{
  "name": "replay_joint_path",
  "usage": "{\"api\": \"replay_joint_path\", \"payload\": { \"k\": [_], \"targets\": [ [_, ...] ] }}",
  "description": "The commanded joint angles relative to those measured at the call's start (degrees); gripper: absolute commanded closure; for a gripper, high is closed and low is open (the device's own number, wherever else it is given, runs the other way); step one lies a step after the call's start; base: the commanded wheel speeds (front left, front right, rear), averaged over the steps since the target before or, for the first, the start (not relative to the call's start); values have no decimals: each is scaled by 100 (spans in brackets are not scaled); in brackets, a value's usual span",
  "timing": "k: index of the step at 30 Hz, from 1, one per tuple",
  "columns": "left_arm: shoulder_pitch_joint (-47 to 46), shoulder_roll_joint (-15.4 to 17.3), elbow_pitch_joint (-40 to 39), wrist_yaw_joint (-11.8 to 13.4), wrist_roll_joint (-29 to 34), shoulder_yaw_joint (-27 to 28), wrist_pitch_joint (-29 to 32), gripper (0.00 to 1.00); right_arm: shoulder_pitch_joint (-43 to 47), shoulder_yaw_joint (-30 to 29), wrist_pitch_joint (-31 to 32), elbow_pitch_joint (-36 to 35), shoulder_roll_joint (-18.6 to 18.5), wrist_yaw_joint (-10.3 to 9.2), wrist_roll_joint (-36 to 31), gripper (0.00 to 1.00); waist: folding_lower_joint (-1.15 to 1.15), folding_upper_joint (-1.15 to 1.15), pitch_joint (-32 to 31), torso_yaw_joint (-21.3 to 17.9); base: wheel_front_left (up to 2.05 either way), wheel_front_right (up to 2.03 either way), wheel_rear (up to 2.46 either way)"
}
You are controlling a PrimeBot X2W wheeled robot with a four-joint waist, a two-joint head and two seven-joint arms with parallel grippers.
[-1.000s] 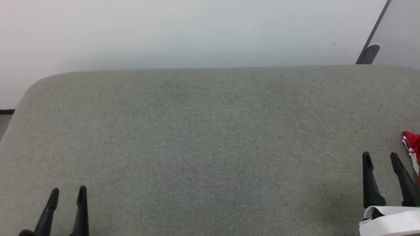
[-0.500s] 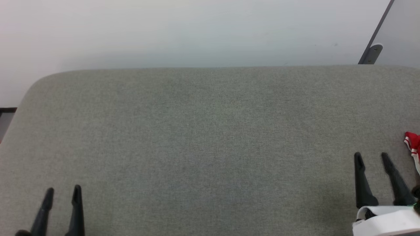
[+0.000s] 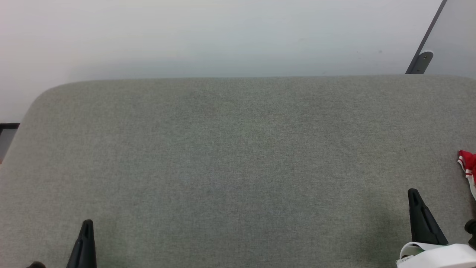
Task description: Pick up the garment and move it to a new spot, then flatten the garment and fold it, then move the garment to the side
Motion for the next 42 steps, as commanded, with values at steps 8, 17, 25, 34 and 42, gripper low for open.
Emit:
{"api": "replay_joint_path", "payload": {
  "k": [8, 17, 25, 34, 42],
  "targets": [
    [-332, -31, 134, 2, -854, -25, 213, 100, -271, 40, 87, 144, -68, -1, 1013, 100, 0, 0, -21, 1, 0, 0, 0],
    [-522, -115, 305, 1, -1551, -64, 411, 100, -371, 55, 166, 336, -92, -2, 1824, 100, 0, 0, -42, 2, 0, 0, 0],
    [-673, -187, 428, 1, -2117, -89, 575, 100, -451, 62, 235, 491, -108, -3, 2475, 100, 0, 0, -60, 3, 0, 0, 0],
    [-826, -266, 558, 1, -2691, -113, 751, 100, -537, 63, 310, 654, -119, -3, 3138, 100, 0, 0, -81, 4, 0, 0, 0],
    [-950, -331, 673, 1, -3159, -129, 896, 100, -612, 59, 378, 786, -125, -4, 3686, 100, 0, 0, -99, 5, 0, 0, 0]
  ]
}}
